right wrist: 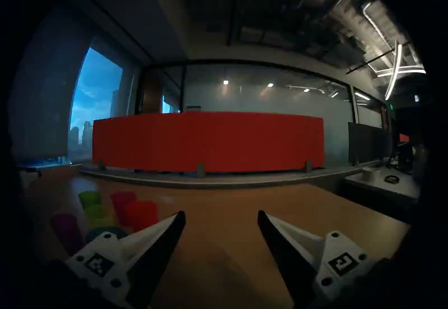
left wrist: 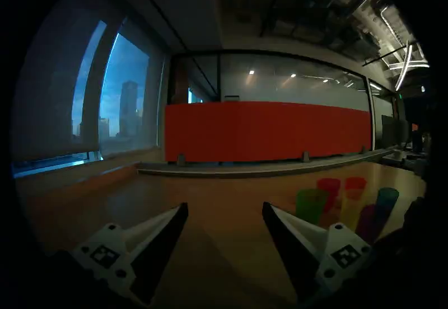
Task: Pour water
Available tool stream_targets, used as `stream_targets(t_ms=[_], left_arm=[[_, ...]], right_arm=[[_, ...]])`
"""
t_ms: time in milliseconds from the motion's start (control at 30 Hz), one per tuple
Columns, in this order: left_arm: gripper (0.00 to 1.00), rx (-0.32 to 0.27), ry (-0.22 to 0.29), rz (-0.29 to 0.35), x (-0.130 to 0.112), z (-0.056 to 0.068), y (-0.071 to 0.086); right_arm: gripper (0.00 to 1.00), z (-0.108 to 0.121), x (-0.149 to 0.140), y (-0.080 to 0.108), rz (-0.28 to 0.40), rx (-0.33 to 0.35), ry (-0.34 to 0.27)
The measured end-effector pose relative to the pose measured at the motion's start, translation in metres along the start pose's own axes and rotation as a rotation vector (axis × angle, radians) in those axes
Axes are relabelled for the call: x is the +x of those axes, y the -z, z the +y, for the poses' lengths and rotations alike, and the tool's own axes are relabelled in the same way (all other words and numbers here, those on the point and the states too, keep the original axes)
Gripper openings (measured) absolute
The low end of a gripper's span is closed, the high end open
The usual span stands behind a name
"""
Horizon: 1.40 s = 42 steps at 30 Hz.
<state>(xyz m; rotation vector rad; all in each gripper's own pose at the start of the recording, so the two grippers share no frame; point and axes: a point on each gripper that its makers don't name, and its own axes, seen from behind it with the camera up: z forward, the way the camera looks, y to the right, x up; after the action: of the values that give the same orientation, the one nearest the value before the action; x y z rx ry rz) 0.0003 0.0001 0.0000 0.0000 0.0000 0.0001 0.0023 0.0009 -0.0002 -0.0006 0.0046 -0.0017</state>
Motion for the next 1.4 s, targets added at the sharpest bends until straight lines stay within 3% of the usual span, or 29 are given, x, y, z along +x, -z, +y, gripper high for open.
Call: stream_targets(t_ms=[200,400,900,1300,1400], left_arm=[[0.98,-0.005,0.007,0.002,0.018,0.006,-0.002],[0.98,-0.047,0.046,-0.005,0.048,0.014,-0.003],[0.98,-0.105,0.056,-0.044,0.136,0.014,-0.020],[0.98,-0.207,0.006,-0.051,0.146,0.033,-0.030],[0.98,-0.274,0.004,-0.042,0.153,0.046,-0.030]], right_arm=[[1.00,0.000,0.029,0.001,0.007,0.013,-0.007],[1.00,-0.002,0.063,0.000,-0.016,0.043,-0.012],[1.00,-0.011,0.146,-0.010,-0.041,0.110,-0.028],[1.00,-0.028,0.153,-0.014,-0.056,0.196,-0.055],[1.00,-0.038,0.158,-0.012,-0.054,0.245,-0.043]])
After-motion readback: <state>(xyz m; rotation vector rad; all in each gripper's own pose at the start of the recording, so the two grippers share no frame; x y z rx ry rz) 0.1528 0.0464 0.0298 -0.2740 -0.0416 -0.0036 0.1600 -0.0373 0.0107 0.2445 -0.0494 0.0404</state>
